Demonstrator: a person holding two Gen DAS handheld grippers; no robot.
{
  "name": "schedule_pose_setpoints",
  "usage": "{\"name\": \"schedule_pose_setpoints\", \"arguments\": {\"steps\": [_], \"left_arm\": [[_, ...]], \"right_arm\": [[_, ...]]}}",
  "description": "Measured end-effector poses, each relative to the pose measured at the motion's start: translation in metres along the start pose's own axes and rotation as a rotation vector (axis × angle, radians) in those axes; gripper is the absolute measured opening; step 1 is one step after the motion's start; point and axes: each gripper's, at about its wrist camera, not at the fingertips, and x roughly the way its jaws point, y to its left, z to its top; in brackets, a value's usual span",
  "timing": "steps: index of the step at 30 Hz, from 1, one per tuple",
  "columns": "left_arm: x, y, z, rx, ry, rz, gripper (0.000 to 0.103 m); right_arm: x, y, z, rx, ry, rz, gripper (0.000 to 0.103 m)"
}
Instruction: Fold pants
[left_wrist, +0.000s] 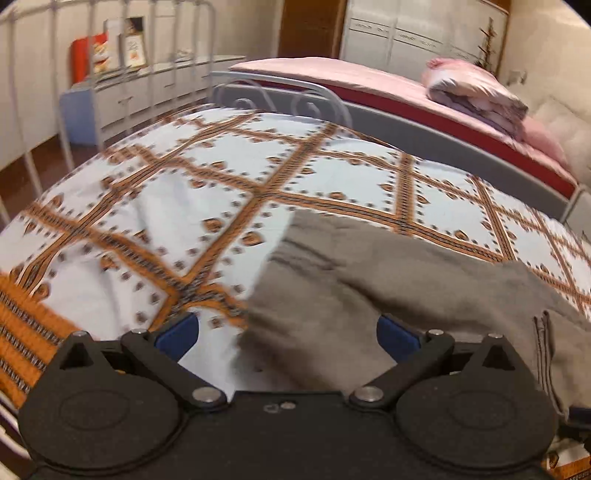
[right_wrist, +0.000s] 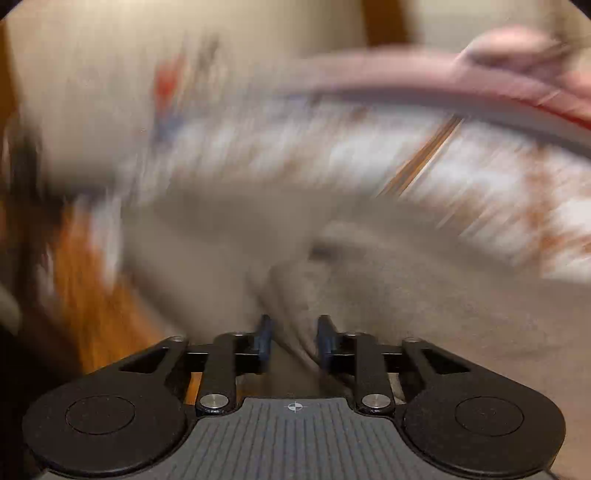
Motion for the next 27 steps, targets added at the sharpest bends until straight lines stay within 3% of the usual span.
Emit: {"name": "schedule_pose_setpoints", "arguments": {"steps": [1,5,7,10,11,13,15,17,19,20,21,23,27], "left_arm": [[-0.001,0.008,0.0,-0.018,0.001,-0.008,0.097],[-0.002,0.031,-0.003,-0.065,-0.002,-0.011,0.097],[0.002,0.038,-0.002,-0.098,0.007,-0.017,0.097],[0.009,0.039,-0.003,-0.127,0.037,-0.037,0.097],[0.009,0.038,-0.004,-0.125,0.039,-0.04,0.097],[0.01,0.038,-0.006,-0.113,0.038,-0.048,0.097],[0.012,0.039,-0.008,-0.114,0.049,-0.051,0.097],[0.016,0.039,-0.009,-0.132,0.068,-0.06,0.097],[0.018,0.036,-0.009,-0.139,0.08,-0.066,0.097],[0.018,0.034,-0.008,-0.138,0.08,-0.066,0.097],[0.018,0.032,-0.008,-0.135,0.081,-0.066,0.097],[0.017,0.027,-0.009,-0.125,0.085,-0.065,0.097],[0.019,0.02,-0.01,-0.091,0.093,-0.06,0.097]], "right_arm": [[-0.004,0.01,-0.006,-0.029,-0.078,-0.037,0.03],[-0.014,0.01,-0.005,-0.034,-0.102,0.014,0.03],[-0.019,0.005,-0.013,-0.018,-0.144,-0.019,0.03],[0.001,0.001,-0.016,0.032,-0.054,-0.026,0.029],[-0.001,0.003,-0.01,0.029,-0.07,-0.027,0.03],[-0.019,-0.013,0.0,0.143,-0.133,0.002,0.03],[-0.041,-0.036,0.008,0.205,-0.22,-0.075,0.03],[-0.059,-0.065,0.015,0.223,-0.267,-0.246,0.03],[-0.058,-0.106,0.021,0.284,-0.245,-0.389,0.04],[-0.048,-0.137,0.021,0.342,-0.177,-0.432,0.043],[-0.04,-0.159,0.017,0.39,-0.122,-0.44,0.043],[-0.028,-0.19,0.009,0.463,-0.057,-0.349,0.043],[-0.072,-0.194,0.019,0.521,-0.234,-0.283,0.043]]}}
